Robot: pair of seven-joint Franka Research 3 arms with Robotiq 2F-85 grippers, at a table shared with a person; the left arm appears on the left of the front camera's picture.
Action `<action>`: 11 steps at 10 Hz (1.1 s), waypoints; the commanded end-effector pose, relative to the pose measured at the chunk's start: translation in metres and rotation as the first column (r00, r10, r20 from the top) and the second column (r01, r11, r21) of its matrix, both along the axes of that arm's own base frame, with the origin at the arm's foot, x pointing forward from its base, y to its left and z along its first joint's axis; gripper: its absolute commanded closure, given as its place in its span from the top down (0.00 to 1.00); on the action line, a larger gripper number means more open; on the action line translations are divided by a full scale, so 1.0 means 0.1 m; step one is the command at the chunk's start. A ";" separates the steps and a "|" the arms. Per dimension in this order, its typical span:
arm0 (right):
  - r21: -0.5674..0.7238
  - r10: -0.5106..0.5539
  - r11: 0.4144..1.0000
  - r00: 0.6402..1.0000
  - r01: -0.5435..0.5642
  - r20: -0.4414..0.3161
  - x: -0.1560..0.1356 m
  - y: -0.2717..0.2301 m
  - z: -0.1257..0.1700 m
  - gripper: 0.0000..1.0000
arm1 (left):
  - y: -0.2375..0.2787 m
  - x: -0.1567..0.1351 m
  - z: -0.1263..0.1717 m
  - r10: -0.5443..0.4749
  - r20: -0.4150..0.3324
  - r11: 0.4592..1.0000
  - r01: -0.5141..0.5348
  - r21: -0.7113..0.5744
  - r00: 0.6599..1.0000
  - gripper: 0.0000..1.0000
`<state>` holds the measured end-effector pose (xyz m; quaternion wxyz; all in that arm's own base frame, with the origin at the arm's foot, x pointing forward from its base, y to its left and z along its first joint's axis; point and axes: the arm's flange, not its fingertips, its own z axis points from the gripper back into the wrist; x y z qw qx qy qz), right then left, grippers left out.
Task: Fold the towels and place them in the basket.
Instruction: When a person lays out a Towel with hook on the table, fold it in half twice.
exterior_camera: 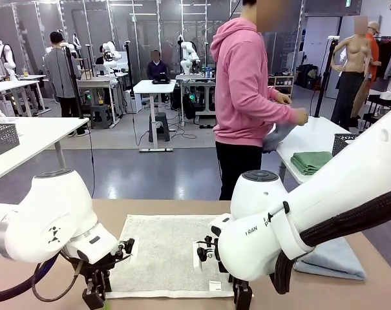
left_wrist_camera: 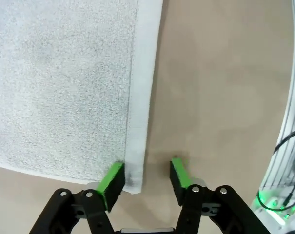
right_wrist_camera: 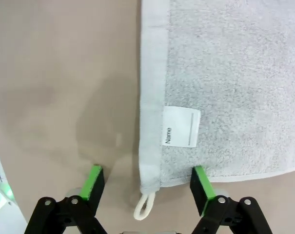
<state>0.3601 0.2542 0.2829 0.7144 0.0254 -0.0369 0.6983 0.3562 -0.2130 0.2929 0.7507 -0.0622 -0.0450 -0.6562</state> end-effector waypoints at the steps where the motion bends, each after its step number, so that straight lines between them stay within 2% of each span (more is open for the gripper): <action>1: 0.022 0.006 1.000 1.000 -0.005 -0.028 0.06 -0.01 -0.10 0.11 | 0.08 -0.10 -0.13 0.041 0.023 0.999 -0.042 0.033 0.999 0.06; 2: 0.021 0.006 1.000 0.999 -0.005 -0.033 0.07 -0.01 -0.11 0.16 | 0.08 -0.08 -0.13 0.054 0.032 0.998 -0.055 0.038 0.998 0.00; 3: 0.020 0.006 1.000 1.000 -0.005 -0.031 0.07 -0.01 -0.11 0.00 | 0.09 -0.05 -0.12 0.070 0.050 0.996 -0.072 0.045 0.996 0.00; 7: 0.013 -0.004 1.000 1.000 0.004 -0.028 0.06 -0.05 -0.11 0.00 | 0.06 -0.06 -0.16 0.055 0.054 0.998 -0.057 0.041 0.997 0.00; 11: 0.033 -0.008 0.999 1.000 0.008 -0.027 0.02 -0.05 0.00 0.00 | 0.05 -0.14 -0.06 0.039 0.064 0.999 -0.040 0.021 0.997 0.00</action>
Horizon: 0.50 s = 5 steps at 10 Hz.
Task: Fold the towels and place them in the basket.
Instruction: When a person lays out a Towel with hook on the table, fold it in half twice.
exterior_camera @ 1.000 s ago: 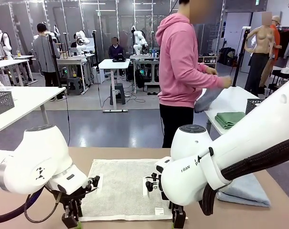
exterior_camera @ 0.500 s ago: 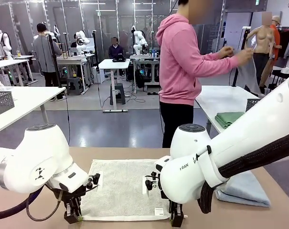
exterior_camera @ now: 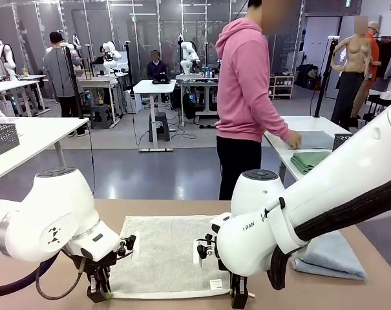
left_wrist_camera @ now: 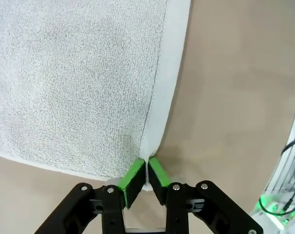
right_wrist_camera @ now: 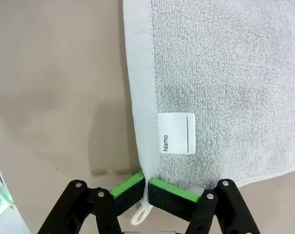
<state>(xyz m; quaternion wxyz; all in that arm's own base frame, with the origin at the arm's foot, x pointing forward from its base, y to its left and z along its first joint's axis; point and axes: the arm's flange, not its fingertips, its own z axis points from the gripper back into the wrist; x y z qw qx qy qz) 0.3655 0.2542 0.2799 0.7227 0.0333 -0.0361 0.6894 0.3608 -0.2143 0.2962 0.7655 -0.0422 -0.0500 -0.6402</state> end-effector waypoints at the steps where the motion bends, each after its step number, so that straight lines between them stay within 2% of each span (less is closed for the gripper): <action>1: 0.045 0.018 0.999 1.000 -0.018 0.007 -0.07 -0.06 0.15 0.00 | 0.07 -0.22 0.02 -0.008 0.057 1.000 0.008 -0.009 0.998 0.00; 5: 0.066 0.024 0.997 0.998 -0.028 0.062 -0.20 -0.06 0.61 0.00 | 0.02 -0.42 0.53 -0.062 0.154 0.996 0.071 -0.052 0.986 0.00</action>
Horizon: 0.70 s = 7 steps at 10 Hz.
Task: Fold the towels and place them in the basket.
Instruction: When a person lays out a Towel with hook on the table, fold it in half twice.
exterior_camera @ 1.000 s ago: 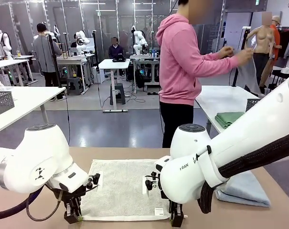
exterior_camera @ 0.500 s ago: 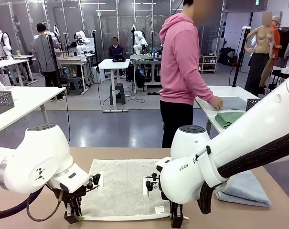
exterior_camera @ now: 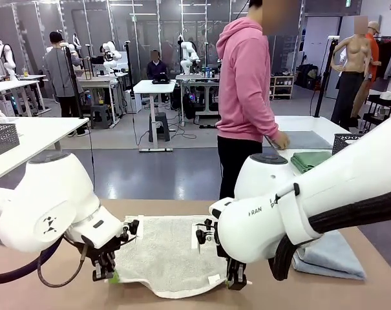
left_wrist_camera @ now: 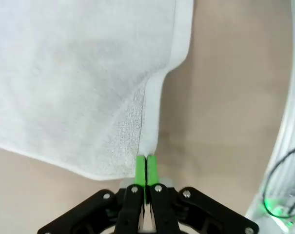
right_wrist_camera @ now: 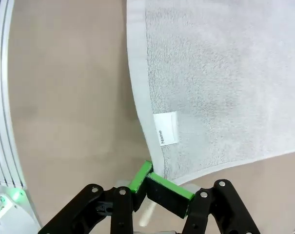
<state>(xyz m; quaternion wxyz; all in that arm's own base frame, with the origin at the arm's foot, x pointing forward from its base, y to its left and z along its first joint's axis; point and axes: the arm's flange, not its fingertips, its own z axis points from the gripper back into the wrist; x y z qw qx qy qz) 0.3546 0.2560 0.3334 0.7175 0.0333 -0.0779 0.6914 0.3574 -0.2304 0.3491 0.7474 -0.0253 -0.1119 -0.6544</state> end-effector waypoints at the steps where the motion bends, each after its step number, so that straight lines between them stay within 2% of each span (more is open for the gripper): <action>1: 0.007 0.005 1.000 1.000 -0.006 0.006 -0.09 -0.10 0.18 0.00 | 0.18 -0.42 0.07 -0.046 0.034 0.999 0.046 -0.010 0.998 0.00; 3: 0.016 -0.008 1.000 1.000 0.008 0.008 -0.09 -0.14 0.27 0.00 | 0.19 -0.43 0.11 -0.034 0.031 0.999 0.034 -0.003 0.999 0.00; 5: 0.013 0.001 1.000 1.000 -0.001 -0.006 -0.10 -0.15 0.21 0.00 | 0.19 -0.43 0.03 -0.044 0.011 0.999 0.044 -0.011 0.999 0.00; 6: 0.011 -0.012 1.000 1.000 0.012 0.017 -0.04 -0.11 0.30 0.00 | -0.06 -0.10 0.27 -0.027 0.036 0.999 0.028 -0.023 0.999 0.00; 7: 0.011 -0.012 1.000 1.000 0.012 0.017 -0.04 -0.11 0.30 0.00 | -0.06 -0.10 0.27 -0.027 0.036 0.999 0.028 -0.023 0.999 0.00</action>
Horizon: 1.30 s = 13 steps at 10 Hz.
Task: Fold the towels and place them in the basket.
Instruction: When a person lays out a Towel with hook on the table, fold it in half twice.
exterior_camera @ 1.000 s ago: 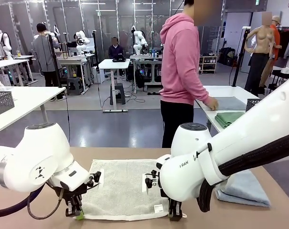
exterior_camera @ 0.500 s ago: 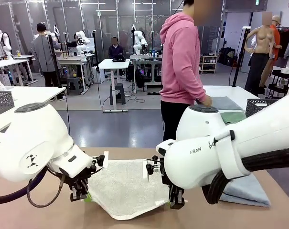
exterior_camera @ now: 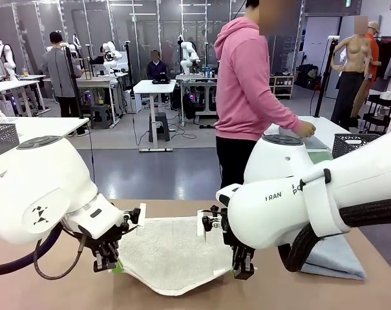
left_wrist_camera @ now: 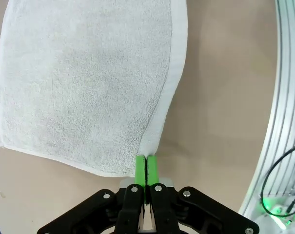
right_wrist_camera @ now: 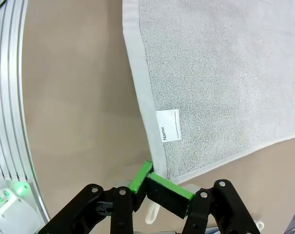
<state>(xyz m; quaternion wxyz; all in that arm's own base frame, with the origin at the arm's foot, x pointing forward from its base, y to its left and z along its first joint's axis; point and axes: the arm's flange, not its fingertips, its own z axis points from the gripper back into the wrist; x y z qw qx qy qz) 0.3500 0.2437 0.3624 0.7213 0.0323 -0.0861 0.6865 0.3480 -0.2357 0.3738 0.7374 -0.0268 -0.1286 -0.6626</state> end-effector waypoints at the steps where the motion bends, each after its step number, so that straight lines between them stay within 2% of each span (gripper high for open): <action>1: 0.001 0.001 1.000 1.000 -0.001 0.004 0.00 0.01 0.01 0.00 | -0.01 0.00 0.02 -0.002 0.010 1.000 0.002 -0.001 1.000 0.00; 4: 0.001 0.001 1.000 1.000 -0.001 0.002 0.01 0.01 0.01 0.00 | -0.01 0.00 0.01 -0.002 0.001 1.000 0.002 -0.001 1.000 0.02; 5: -0.014 0.000 1.000 0.999 0.001 0.046 0.14 0.02 0.22 0.00 | 0.02 0.12 0.21 -0.019 0.028 1.000 0.018 0.008 0.999 0.02; 6: -0.008 -0.010 1.000 0.998 0.011 0.065 0.35 -0.03 0.32 0.00 | 0.10 0.27 0.29 -0.009 0.027 1.000 0.009 -0.005 1.000 0.02; 7: 0.042 -0.023 0.999 0.999 0.021 0.039 0.58 -0.04 0.36 0.00 | 0.15 0.44 0.31 -0.001 0.009 1.000 0.001 -0.011 1.000 0.02; 8: 0.069 -0.003 0.998 1.000 0.001 0.020 0.77 -0.01 0.38 0.00 | 0.16 0.61 0.35 -0.020 0.025 0.999 0.021 -0.029 0.999 0.02; 10: 0.129 0.022 0.991 0.999 -0.019 -0.027 1.24 0.07 0.39 0.00 | 0.12 1.10 0.35 -0.051 0.034 0.998 0.052 -0.022 0.998 0.02; 13: 0.077 -0.006 0.997 0.995 0.014 -0.101 1.82 0.15 0.33 0.00 | 0.21 1.68 0.33 -0.011 -0.031 1.000 0.010 -0.013 0.999 0.02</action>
